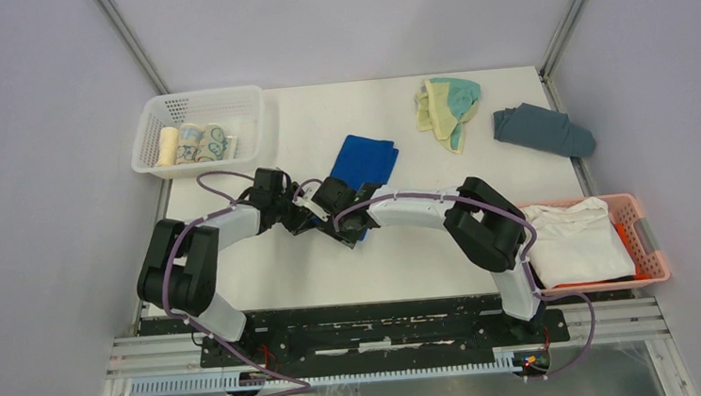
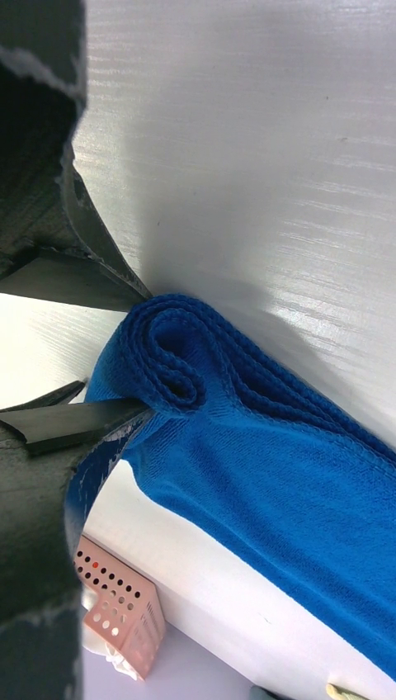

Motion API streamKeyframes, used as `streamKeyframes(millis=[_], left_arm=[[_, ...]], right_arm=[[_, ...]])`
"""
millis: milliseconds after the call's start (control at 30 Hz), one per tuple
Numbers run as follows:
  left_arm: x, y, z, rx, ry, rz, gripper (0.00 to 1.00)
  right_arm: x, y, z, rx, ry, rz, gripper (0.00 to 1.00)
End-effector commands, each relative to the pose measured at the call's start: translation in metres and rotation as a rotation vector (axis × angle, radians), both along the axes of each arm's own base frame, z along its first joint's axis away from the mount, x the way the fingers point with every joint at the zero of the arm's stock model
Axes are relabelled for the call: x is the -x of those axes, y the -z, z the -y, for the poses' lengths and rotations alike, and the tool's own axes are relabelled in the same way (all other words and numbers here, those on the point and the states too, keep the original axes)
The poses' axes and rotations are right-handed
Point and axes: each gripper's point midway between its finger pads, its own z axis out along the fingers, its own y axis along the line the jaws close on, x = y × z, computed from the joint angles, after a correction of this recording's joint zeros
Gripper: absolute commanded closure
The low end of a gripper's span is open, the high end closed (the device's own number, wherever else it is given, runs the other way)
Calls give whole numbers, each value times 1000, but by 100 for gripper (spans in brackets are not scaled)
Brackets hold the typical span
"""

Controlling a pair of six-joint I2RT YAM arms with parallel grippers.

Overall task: Roll the towels
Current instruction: Roll the towel at the center of the board.

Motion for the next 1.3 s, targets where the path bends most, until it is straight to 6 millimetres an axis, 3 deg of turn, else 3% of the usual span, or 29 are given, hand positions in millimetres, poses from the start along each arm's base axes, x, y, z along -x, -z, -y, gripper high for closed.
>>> streamKeyframes(millis=[0, 167, 333, 400, 500, 667, 867, 967, 1133, 1267], left_arm=[[46, 54, -39, -221, -2, -197, 48], [48, 58, -41, -233, 9, -212, 48], [48, 60, -40, -232, 18, -220, 50], [48, 60, -40, -232, 24, -224, 50], [47, 58, -39, -232, 27, -221, 52], [51, 44, -43, -233, 26, -201, 54], [62, 14, -50, -238, 17, -147, 49], [69, 1, -56, -253, 11, -128, 46], [77, -12, -57, -241, 9, -106, 39], [80, -18, -57, -236, 16, -96, 37]], right_arm=[[-10, 8, 25, 89, 30, 65, 48], [-14, 13, 29, 126, 37, 81, 48], [-14, 37, 39, 204, 34, 72, 50], [-13, 46, 44, 230, 29, 63, 55], [-8, 51, 46, 239, 17, 36, 75], [19, 32, 28, 114, -51, -90, 98], [66, -15, -12, -137, -173, -314, 99], [80, -28, -26, -225, -204, -405, 99], [80, -36, -39, -359, -161, -546, 99], [67, -39, -39, -470, -66, -665, 100]])
